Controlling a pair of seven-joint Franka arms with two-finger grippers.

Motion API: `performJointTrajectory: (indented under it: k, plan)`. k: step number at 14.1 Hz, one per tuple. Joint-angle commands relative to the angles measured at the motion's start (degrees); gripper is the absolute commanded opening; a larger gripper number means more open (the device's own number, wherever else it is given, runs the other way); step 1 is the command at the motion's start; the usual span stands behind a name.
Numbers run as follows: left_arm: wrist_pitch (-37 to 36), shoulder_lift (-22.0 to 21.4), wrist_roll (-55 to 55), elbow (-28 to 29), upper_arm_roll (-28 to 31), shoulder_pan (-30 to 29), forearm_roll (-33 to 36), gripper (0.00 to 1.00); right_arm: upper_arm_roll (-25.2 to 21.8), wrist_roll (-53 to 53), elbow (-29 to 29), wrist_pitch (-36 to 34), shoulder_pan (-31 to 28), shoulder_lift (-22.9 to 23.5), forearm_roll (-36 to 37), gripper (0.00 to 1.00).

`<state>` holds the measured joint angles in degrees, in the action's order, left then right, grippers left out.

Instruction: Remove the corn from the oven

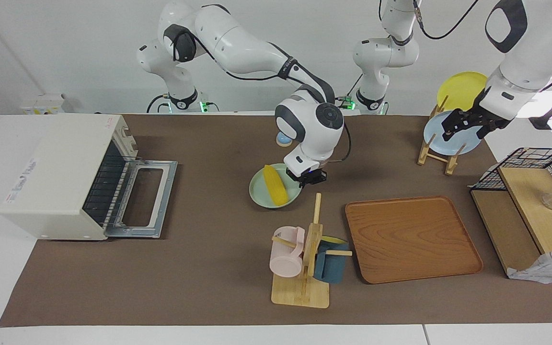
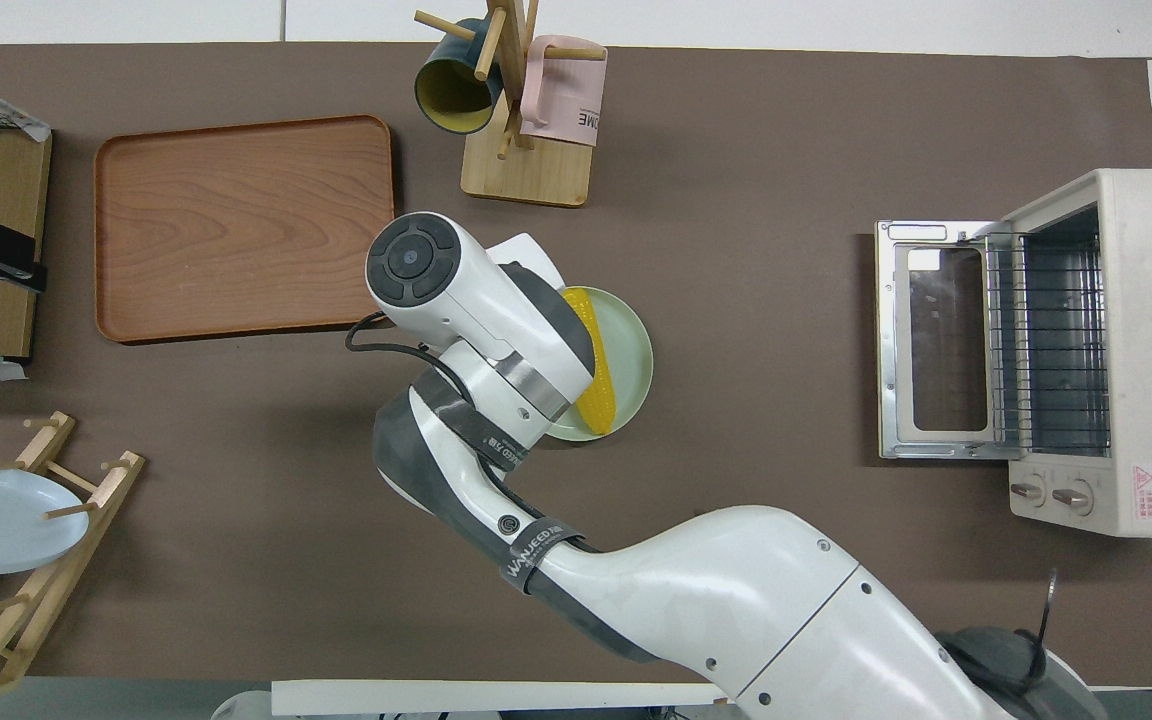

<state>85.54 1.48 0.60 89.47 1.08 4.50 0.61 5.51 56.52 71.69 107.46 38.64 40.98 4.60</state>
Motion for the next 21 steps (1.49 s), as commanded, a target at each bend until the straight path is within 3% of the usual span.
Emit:
performJointTrajectory:
  k: [1, 4, 6, 8, 9, 10, 12, 13, 15, 17, 21]
  plan:
    - [-0.73, -0.69, -0.51, 0.45, 0.94, 0.86, -0.61, 1.00, 0.03, 0.61, -0.84, 1.00, -1.02, -0.02, -1.00, 0.43]
    - [-2.58, -2.97, 0.10, 3.67, 0.50, 1.74, -0.52, 1.00, 0.03, -1.14, -3.05, 0.56, -5.57, -4.22, -1.52, 0.60]
    - [8.08, -8.48, 6.74, 16.01, -0.03, 6.72, -0.69, 1.00, 0.03, -14.78, 2.89, -3.11, -11.36, -10.71, -1.79, 0.59]
    - [24.07, -12.37, 22.68, 29.22, -0.20, 17.06, -0.69, 1.00, 0.03, -28.17, 13.86, -4.28, -18.04, -18.70, -1.79, 0.54]
    - [29.89, -10.38, 33.39, 30.32, -0.12, 23.30, -0.69, 1.00, 0.03, -31.88, 20.79, -3.15, -21.29, -22.66, -1.79, 0.47]
    - [35.51, -4.44, 43.42, 29.63, -0.03, 28.58, -0.43, 1.00, 0.03, -34.52, 25.99, -1.05, -23.67, -25.22, -1.79, 0.36]
    - [41.79, 4.19, 49.40, 26.82, -0.03, 34.24, -0.17, 1.00, 0.03, -38.22, 33.92, 3.25, -27.19, -27.87, -1.18, 0.09]
    - [44.51, 6.41, 49.93, 26.12, -0.03, 35.74, -0.17, 1.00, 0.03, -41.46, 37.52, 6.41, -29.56, -28.93, -1.08, 0.04]
    - [48.91, 11.40, 53.61, 22.53, 0.06, 38.91, -0.17, 1.00, -0.06, -48.58, 44.73, 14.48, -34.04, -30.34, -0.91, 0.03]
    - [49.02, 18.52, 55.90, 15.69, 0.23, 41.02, -0.08, 1.00, -0.06, -49.58, 47.31, 17.68, -35.47, -29.91, -0.56, 0.03]
    - [53.13, 22.68, 57.14, 15.03, 0.06, 41.82, -0.08, 0.99, -0.06, -49.58, 47.58, 18.39, -36.00, -27.89, 4.10, 0.02]
